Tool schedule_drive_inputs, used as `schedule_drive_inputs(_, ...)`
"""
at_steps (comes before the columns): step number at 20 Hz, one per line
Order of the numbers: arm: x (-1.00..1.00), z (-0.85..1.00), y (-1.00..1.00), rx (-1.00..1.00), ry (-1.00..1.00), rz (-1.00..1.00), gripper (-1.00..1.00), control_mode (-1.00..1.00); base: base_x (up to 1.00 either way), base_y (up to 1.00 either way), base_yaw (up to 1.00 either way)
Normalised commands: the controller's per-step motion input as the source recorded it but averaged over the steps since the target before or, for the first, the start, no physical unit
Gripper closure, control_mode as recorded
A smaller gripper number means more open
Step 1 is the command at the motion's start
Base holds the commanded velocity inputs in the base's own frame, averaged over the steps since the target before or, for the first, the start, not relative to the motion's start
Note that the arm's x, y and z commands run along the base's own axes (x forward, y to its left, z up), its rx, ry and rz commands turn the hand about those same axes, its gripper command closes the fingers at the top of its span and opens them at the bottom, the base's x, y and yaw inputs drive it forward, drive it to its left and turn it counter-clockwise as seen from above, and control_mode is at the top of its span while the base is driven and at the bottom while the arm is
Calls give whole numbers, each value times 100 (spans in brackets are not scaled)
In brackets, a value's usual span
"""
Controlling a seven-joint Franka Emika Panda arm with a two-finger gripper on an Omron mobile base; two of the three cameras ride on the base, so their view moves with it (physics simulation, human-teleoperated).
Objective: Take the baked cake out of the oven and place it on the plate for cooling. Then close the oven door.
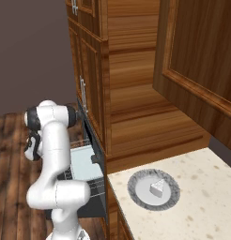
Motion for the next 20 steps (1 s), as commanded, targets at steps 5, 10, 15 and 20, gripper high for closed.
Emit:
schedule_drive_inputs(5,22,-56,3,0,2,3,-100,-100,0,0,0)
schedule_drive_inputs(10,22,-55,0,1,1,0,-100,-100,0,0,0)
schedule_drive_inputs(15,17,-54,0,1,1,0,-100,-100,0,0,0)
schedule_drive_inputs(20,6,-49,0,2,0,0,-100,-100,0,0,0)
